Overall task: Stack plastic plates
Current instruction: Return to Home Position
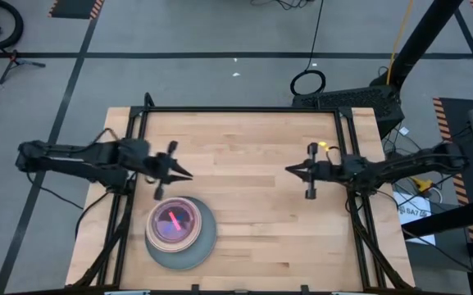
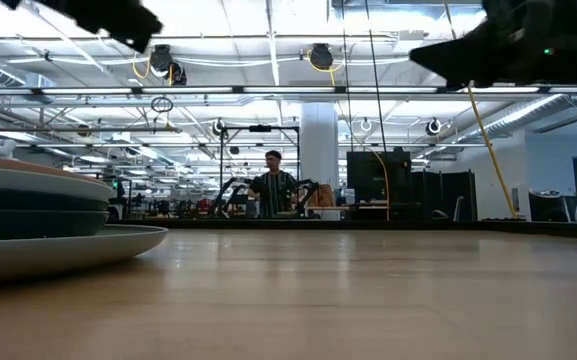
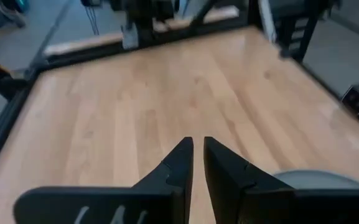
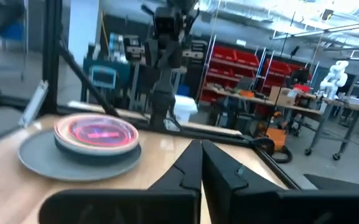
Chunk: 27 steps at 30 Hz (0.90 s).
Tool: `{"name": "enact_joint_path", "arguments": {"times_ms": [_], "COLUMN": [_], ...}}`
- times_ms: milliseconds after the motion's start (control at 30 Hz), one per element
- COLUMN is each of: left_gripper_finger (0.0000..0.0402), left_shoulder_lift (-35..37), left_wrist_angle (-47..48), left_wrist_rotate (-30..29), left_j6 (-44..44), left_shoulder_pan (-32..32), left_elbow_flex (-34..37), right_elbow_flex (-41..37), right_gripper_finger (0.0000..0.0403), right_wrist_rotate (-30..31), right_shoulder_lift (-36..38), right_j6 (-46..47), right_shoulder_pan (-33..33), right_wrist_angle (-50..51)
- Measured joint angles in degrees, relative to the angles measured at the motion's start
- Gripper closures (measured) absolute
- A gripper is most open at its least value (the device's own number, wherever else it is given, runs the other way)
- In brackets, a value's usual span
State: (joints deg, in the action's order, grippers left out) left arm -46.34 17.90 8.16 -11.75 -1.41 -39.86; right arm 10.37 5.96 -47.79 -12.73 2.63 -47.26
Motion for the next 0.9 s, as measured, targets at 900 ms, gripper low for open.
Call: {"name": "enact_joint_path", "arguments": {"times_ms": [900], "left_gripper_finger": [0.0355], "left_shoulder_lift": [44.8], "left_wrist_angle": [-6.4], "left_wrist_rotate": [-4.3], "left_j6": [10.4], "left_shoulder_pan": [-0.1], "left_elbow_flex": [22.2], "right_elbow_flex": [-8.7], "right_gripper_finger": [0.0403], "right_wrist_rotate": [7.4], "right_shoulder_lift": [33.8], "right_j6": [3.7], "right_shoulder_pan": [0.0], "right_wrist_angle": [21.1]}}
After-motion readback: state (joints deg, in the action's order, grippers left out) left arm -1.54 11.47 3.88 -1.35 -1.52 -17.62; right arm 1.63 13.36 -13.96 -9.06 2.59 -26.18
